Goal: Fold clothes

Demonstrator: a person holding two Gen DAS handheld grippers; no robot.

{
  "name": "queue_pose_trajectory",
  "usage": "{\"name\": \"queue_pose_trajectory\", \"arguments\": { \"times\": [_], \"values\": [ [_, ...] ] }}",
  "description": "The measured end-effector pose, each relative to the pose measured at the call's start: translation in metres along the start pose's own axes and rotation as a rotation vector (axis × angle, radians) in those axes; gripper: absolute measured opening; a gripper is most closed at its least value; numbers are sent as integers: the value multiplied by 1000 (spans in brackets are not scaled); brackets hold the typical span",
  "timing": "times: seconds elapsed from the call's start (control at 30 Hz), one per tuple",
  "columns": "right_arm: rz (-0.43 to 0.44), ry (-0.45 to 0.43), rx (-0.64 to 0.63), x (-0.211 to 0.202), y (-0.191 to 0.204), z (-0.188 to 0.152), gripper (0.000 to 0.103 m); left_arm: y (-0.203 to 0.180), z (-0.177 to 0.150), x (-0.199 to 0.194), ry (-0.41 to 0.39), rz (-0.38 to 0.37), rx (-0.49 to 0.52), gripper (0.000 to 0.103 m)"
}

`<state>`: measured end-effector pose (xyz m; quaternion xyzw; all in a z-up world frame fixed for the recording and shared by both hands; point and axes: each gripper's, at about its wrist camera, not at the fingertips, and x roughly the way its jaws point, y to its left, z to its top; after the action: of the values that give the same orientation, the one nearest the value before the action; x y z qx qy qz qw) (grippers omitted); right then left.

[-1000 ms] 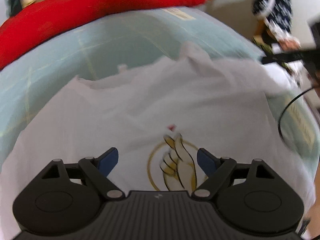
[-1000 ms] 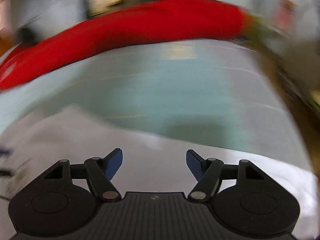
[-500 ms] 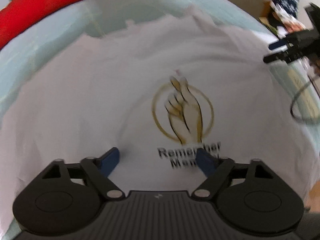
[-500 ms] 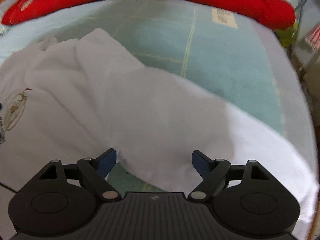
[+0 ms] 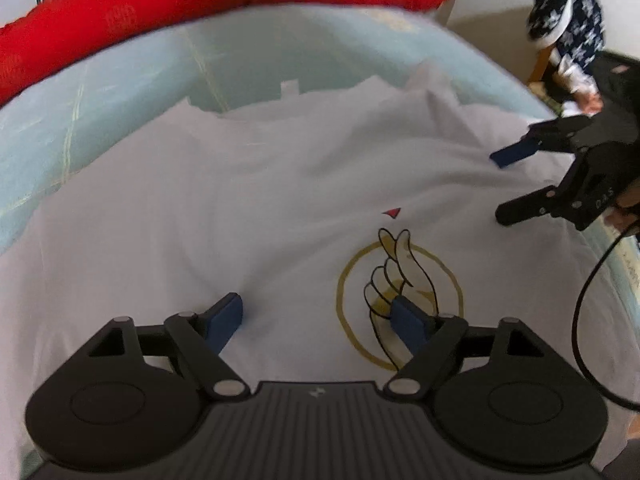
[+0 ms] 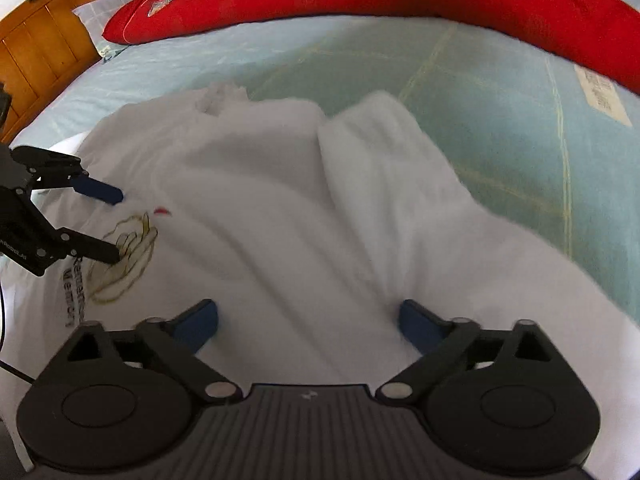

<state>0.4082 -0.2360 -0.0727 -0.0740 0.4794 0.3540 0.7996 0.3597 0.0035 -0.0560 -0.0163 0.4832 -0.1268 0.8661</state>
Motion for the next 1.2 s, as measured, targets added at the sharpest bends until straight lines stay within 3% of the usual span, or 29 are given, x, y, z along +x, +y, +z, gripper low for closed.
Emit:
{"name": "queue_pose_trajectory", "arguments": {
  "times": [0.07, 0.13, 0.3, 0.33, 0.4, 0.43, 0.47, 0.67, 0.83, 0.93, 1.1, 1.2],
  "values": [
    [5, -8, -17, 0, 1, 0, 103, 3, 0, 2, -9, -33, -19, 97],
    [-1, -14, -24, 3, 2, 0, 103, 4, 3, 7, 5, -64, -9, 102],
    [-8, -34, -10, 9, 0, -1, 103, -3, 10, 8, 48, -47, 29, 101],
    [-6, -33, -14, 8, 0, 0, 103, -4, 14, 7, 61, -44, 23, 98],
    [-3, -25, -21, 10, 1, 1, 103, 2, 24, 0, 91, -41, 3, 81],
    [-1, -22, -22, 10, 1, 2, 103, 7, 30, -3, 99, -41, 0, 65],
    [0, -22, -20, 11, 0, 2, 103, 14, 38, -7, 101, -40, 1, 55],
    [0, -40, 3, 12, -1, 0, 103, 70, 104, -10, 71, 20, 123, 54],
    [16, -37, 62, 10, -6, 6, 103, 112, 150, 22, 97, 19, 157, 54],
    [88, -14, 163, -2, -21, 26, 102, 125, 157, 44, 122, -15, 131, 54],
    [202, -90, 234, -26, -71, 78, 103, 128, 148, 63, 137, -50, 145, 55],
    [313, -61, 250, -11, -97, 112, 103, 131, 146, 63, 120, -70, 133, 55]
  ]
}}
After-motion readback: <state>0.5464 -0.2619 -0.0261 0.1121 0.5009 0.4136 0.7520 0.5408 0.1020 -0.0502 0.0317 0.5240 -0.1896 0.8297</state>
